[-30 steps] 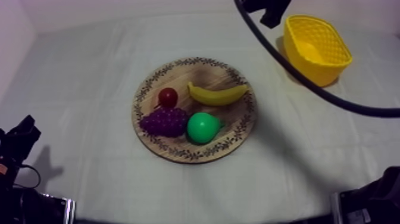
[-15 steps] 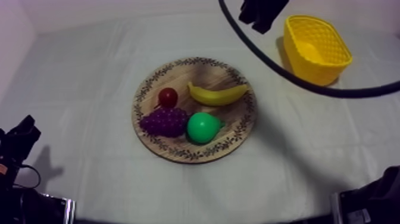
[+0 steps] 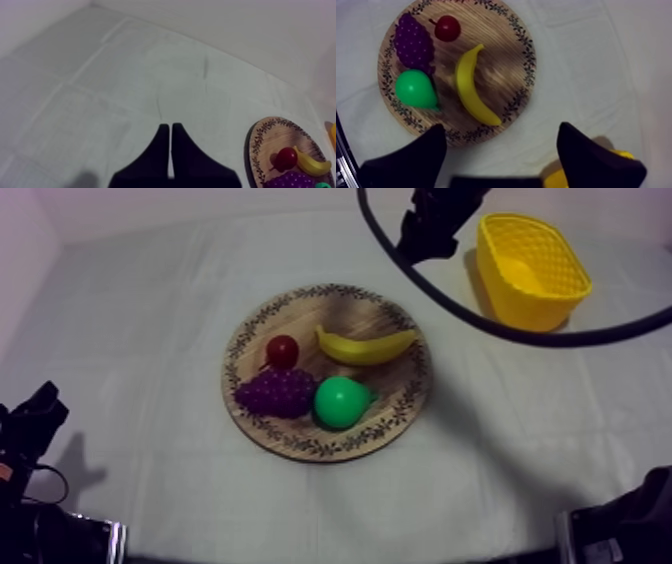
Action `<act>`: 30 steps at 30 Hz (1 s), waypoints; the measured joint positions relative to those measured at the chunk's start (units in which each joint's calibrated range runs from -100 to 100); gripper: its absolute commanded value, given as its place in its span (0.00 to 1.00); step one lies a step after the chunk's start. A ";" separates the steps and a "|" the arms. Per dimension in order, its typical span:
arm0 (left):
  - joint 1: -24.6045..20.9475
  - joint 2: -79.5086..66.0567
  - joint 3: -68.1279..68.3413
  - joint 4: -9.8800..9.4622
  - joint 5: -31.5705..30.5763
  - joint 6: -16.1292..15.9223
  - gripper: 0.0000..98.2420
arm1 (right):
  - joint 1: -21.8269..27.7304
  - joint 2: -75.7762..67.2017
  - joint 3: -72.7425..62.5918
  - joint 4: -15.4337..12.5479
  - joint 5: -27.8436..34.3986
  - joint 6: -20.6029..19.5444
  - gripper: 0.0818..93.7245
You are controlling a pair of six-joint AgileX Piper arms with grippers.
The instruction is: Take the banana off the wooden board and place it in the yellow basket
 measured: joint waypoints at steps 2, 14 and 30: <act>0.00 0.00 0.00 0.00 0.00 0.00 0.00 | -0.20 0.32 0.17 0.00 0.12 0.00 0.70; 0.00 0.00 0.00 0.00 0.00 0.00 0.00 | -1.97 6.16 4.85 1.02 -0.61 0.98 0.69; 0.00 0.00 0.00 0.00 0.00 0.00 0.00 | -2.80 19.88 5.83 -0.13 -5.95 2.60 0.65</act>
